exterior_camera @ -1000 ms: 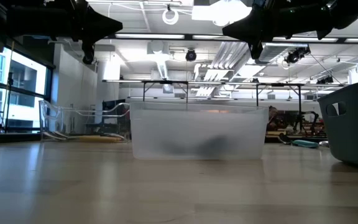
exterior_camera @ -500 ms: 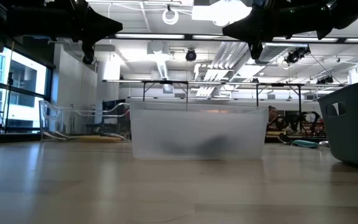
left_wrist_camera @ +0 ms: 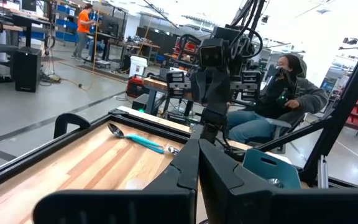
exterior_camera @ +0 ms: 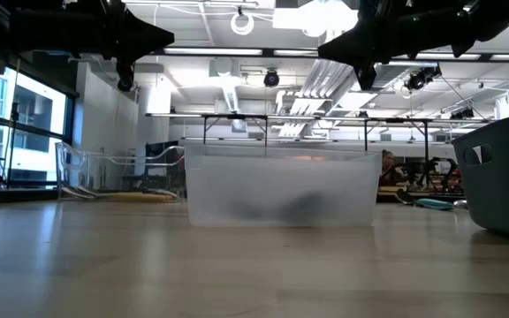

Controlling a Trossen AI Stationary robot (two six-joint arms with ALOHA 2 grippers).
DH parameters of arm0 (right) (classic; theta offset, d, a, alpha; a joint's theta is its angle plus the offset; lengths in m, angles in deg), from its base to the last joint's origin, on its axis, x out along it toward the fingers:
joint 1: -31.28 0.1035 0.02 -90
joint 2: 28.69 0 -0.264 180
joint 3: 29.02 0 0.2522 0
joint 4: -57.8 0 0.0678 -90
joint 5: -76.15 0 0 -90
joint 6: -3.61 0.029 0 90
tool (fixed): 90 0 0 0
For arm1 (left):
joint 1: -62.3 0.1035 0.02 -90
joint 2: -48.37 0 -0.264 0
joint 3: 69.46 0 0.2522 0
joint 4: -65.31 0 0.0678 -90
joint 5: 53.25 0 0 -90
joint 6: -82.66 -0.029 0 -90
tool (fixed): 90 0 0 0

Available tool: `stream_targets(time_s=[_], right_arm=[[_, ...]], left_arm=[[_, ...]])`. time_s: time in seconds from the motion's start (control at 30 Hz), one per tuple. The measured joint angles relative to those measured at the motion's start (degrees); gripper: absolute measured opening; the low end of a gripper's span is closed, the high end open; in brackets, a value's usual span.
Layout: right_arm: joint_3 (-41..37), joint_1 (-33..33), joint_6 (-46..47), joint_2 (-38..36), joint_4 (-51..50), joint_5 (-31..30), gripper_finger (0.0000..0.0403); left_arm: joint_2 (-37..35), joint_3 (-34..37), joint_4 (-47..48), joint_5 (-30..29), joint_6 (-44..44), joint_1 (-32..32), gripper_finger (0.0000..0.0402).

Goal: Sort silverware by color (type)
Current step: Put the light blue spoon into the blue bin

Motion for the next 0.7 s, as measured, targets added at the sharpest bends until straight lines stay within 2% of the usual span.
stream_targets(time_s=[0.13,0.27,0.43,0.53,0.7], right_arm=[[0.00,0.00,2.01,0.00,-1.15,-1.55,0.0040],[0.00,0.00,2.90,0.00,-1.20,-4.96,0.0107],[0.00,0.00,2.68,0.00,-1.20,-5.05,0.0182],[0.00,0.00,2.58,0.00,-1.63,-5.14,0.0203],[0.00,0.00,2.47,0.00,-2.33,-5.16,0.0209]], left_arm=[[0.00,0.00,0.00,0.00,0.00,0.00,0.0000],[0.00,0.00,0.00,0.00,0.00,0.00,0.0000],[0.00,0.00,0.00,0.00,0.02,0.00,0.0000],[0.00,0.00,0.00,0.00,0.00,0.00,0.0000],[0.00,0.00,0.00,0.00,-0.02,-0.01,0.0000]])
